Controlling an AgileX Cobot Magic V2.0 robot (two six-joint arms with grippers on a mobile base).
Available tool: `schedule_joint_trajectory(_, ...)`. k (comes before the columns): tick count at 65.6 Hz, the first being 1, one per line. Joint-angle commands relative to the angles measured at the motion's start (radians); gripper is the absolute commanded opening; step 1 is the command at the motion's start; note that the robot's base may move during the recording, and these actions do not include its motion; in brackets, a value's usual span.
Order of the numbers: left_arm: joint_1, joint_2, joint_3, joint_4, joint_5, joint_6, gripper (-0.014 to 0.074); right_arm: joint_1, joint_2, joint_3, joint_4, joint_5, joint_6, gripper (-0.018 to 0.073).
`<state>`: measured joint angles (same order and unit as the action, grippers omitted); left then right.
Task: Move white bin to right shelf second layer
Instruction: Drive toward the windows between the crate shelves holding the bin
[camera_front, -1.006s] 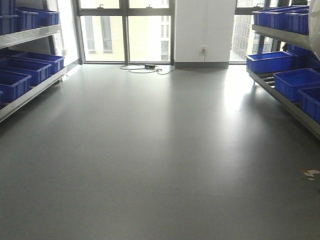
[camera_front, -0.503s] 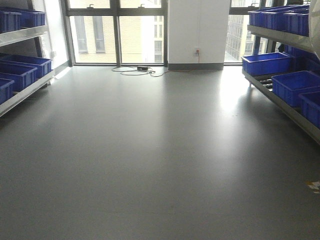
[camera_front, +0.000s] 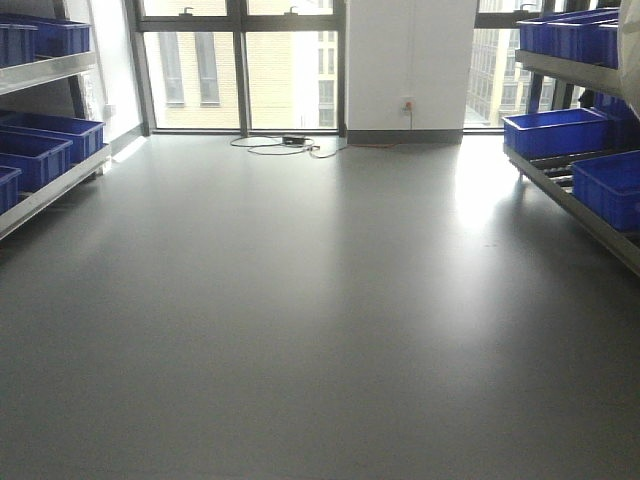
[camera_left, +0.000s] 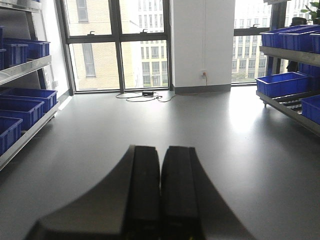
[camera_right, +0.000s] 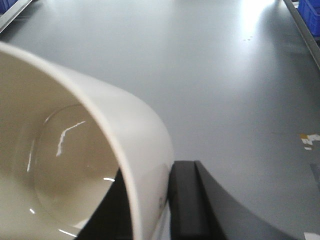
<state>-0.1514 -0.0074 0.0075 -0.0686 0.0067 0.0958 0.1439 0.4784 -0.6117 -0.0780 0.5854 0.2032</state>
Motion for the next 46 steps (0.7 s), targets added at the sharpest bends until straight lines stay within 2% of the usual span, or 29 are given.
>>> schedule_joint_trajectory(1, -0.002, -0.013, 0.033, -0.005, -0.087, -0.007, 0.0085, -0.005, 0.002, -0.031, 0.000, -0.102, -0.001, 0.0024)
schedule_joint_trajectory(46, -0.002, -0.013, 0.033, -0.005, -0.087, -0.007, 0.0085, -0.005, 0.002, -0.031, 0.000, -0.102, -0.001, 0.0024)
